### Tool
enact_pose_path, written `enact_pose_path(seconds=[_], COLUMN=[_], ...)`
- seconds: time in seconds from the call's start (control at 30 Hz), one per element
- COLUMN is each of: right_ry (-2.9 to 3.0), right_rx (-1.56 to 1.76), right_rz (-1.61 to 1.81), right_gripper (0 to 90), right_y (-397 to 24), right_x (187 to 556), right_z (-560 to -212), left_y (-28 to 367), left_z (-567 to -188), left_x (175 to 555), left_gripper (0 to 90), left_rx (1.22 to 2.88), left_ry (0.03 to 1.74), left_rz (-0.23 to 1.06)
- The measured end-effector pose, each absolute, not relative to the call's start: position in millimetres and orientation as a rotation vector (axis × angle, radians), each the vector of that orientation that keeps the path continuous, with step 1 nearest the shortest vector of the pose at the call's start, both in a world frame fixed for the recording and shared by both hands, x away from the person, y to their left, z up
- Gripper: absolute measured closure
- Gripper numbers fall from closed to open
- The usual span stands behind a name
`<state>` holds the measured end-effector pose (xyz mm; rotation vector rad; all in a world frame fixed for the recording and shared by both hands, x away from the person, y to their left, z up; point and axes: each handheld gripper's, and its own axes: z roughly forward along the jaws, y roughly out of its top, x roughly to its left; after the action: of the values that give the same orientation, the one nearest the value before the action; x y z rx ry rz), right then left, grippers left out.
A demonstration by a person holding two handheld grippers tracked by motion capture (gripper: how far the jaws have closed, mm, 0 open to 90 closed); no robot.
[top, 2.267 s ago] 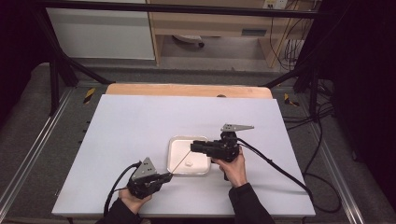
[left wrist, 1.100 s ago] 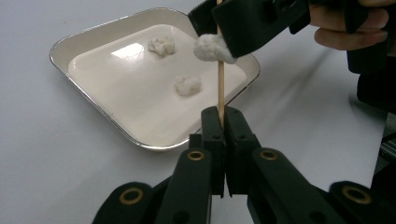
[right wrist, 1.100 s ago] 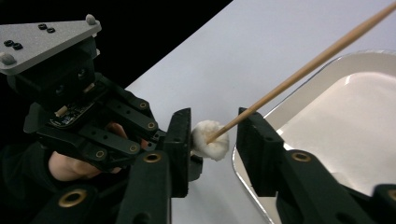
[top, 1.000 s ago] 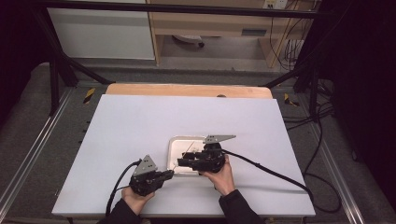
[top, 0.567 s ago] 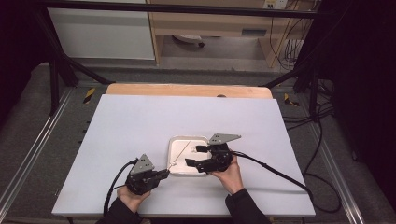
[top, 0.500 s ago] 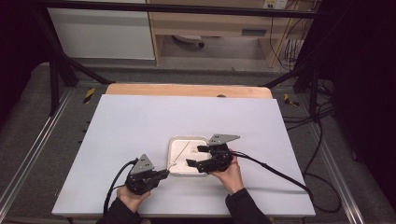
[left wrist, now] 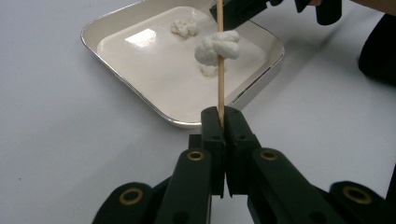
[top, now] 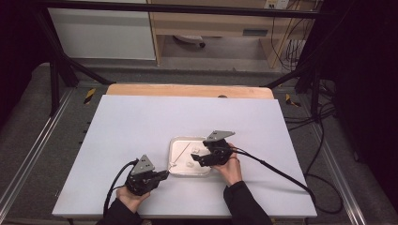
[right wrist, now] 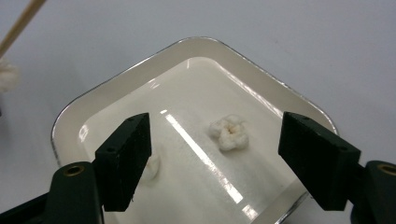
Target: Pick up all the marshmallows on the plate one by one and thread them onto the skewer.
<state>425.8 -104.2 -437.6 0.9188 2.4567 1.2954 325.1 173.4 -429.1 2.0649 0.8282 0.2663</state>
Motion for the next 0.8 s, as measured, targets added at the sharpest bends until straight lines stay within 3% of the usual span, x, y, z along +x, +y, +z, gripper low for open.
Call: enact_pose_path(seconds=[0.13,0.8], right_ry=[2.450,2.520], right_rx=[0.930,0.872], right_rz=[1.289,1.192], right_gripper=[29.2,62.5], right_y=[-104.2,-92.8], right_x=[436.0,448.6], right_z=[-439.7,-454.1], left_y=[173.1,172.3], left_z=[-429.6,-430.1], left_x=[325.5,325.6], left_gripper=[87.9,87.9], left_rx=[2.070,2.077], left_ry=[0.828,0.826], left_rz=[0.263,0.258])
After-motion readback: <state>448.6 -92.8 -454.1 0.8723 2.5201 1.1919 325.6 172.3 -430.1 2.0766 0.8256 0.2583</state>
